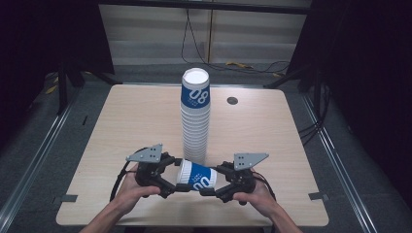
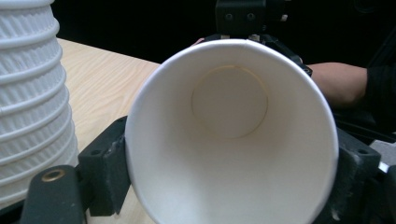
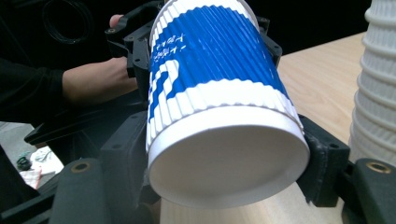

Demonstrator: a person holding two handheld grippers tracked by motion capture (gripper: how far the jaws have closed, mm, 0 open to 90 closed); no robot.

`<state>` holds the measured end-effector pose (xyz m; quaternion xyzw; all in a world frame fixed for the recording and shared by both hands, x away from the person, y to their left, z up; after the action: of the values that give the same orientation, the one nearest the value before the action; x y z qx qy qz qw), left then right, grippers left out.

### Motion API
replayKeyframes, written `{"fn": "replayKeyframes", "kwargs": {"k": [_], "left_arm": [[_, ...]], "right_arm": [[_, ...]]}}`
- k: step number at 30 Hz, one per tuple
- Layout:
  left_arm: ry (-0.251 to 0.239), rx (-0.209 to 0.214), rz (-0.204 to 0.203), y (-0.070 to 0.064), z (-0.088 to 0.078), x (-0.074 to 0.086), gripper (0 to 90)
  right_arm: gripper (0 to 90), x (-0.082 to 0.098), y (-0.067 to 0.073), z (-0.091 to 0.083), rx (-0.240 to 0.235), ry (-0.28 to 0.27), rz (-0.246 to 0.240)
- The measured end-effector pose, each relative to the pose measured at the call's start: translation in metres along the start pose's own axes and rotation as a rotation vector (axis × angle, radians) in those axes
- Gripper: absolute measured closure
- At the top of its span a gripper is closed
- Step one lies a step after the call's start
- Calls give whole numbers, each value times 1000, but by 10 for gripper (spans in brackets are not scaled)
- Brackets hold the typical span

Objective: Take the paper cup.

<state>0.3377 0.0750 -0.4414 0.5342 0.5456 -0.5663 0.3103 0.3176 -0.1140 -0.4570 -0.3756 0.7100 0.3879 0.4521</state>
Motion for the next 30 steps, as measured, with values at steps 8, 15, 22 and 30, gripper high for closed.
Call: {"fn": "replayKeyframes", "kwargs": {"k": [8,15,22,30], "left_arm": [[6,-14,9,-1,-3,-1,201],[10,-23,9,-2,-8,-4,200],[2,-43,-2,-3,-15,-5,200],[-13,-61,-14,-2,-21,-2,198]], "right_arm": [[210,3,-1,1,12,50,18],[141,4,-6,3,34,72,33],[141,7,-9,3,78,124,3],[139,10,-16,5,112,164,5]]}}
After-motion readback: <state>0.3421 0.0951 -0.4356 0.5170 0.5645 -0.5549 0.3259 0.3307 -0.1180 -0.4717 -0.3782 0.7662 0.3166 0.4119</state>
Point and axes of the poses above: each handheld gripper's, and its own axes: z roughly forward along the jaws, x roughly out of its underside, y roughly to its left, the point moved 5 cm from there along z, roughly forward along the jaws, and after that the axes turned 14 degrees about x, right-handed, at the moved point
